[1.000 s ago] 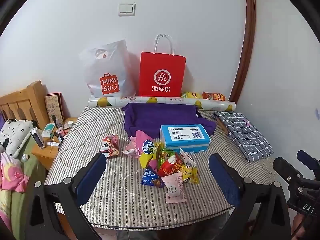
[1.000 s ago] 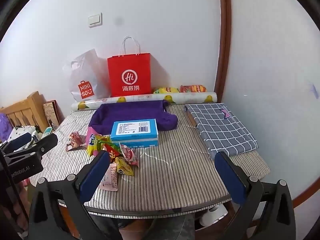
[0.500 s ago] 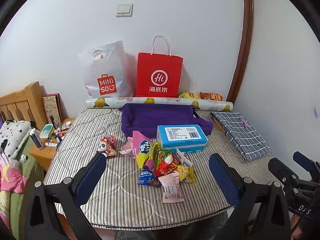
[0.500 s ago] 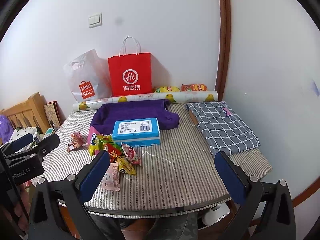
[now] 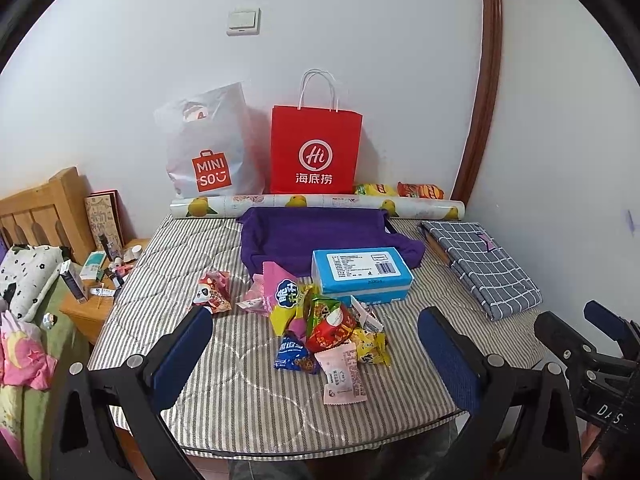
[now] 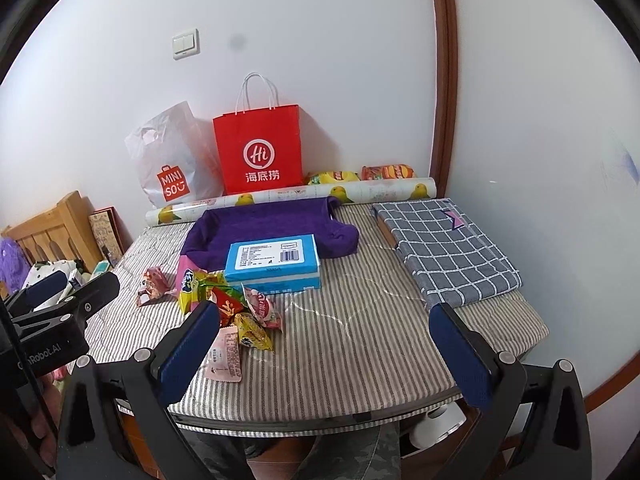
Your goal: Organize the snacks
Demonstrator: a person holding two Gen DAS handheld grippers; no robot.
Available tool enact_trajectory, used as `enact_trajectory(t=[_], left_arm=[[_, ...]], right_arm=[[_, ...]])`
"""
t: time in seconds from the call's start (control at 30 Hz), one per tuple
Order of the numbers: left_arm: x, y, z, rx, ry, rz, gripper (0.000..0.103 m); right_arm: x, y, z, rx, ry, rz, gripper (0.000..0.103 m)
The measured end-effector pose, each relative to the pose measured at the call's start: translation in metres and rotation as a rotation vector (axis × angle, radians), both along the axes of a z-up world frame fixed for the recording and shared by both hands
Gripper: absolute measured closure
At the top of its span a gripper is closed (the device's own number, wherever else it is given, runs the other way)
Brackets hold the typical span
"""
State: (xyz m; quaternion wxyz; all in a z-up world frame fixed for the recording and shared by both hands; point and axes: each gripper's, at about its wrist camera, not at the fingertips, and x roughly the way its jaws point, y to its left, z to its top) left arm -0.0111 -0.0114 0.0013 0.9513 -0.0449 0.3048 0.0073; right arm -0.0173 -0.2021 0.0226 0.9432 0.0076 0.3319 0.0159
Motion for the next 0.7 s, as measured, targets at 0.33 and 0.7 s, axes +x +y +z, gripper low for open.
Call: enact_trajectory(t=[0.33, 0.7], left_arm=[[0.0002, -0.0014, -0.0001, 0.002, 0.001, -0.001, 0.0], [0.0004, -0.0017, 0.0006, -0.002, -0.001, -0.002, 0.0]], right_arm=[[-0.0013, 0.0015, 0.0009, -0.001, -0.004, 0.005, 0.0], [-0.0028, 0.0028, 0.0015, -0.003, -0.009, 0.007, 0.0]])
